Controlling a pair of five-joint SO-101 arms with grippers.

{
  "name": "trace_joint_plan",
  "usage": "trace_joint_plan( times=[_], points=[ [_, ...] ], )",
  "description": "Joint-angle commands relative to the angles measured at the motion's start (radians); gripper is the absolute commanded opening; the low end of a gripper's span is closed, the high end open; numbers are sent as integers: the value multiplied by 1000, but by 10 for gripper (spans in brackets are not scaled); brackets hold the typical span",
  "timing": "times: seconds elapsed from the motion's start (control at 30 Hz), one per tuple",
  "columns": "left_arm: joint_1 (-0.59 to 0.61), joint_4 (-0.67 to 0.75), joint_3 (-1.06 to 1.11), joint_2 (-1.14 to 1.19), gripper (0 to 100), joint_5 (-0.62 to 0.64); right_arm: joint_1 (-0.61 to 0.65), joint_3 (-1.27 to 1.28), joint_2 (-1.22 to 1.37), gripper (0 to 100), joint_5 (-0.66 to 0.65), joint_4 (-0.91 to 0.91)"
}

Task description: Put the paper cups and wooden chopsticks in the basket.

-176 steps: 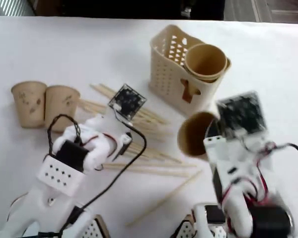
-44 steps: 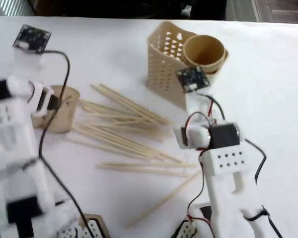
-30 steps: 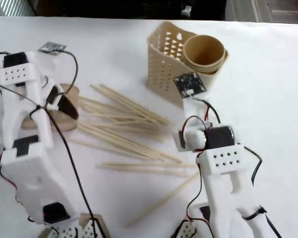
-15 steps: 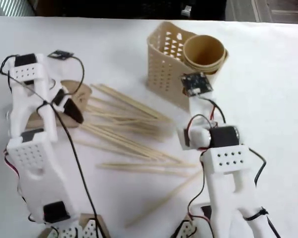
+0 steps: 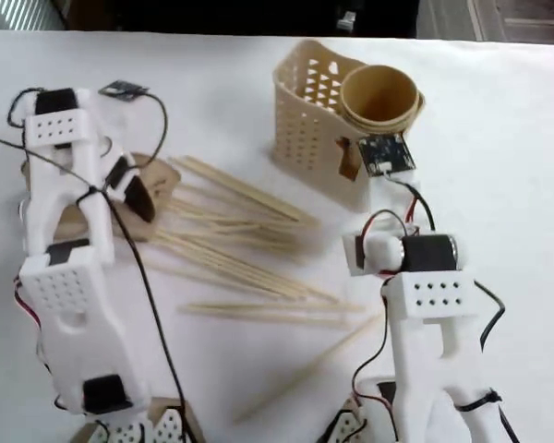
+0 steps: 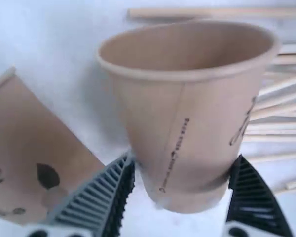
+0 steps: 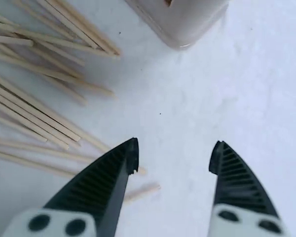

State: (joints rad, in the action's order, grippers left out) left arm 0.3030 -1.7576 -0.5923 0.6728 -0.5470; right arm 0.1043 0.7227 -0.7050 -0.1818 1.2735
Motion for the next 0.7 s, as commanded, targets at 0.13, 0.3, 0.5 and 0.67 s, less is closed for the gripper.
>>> trace_joint_plan(
  times=[0.13,0.3,0.5,0.67],
  points=[
    [-24,37,8,4,299,0,-12,-35,-27,240,-11,-15],
    [-42,37,12,44,306,0,-12,-35,-27,240,-11,-15],
    [-53,14,5,33,312,2,-12,-35,-27,240,-11,-15],
    [-53,-23,14,-124,304,3,-12,-35,-27,240,-14,-15]
  ],
)
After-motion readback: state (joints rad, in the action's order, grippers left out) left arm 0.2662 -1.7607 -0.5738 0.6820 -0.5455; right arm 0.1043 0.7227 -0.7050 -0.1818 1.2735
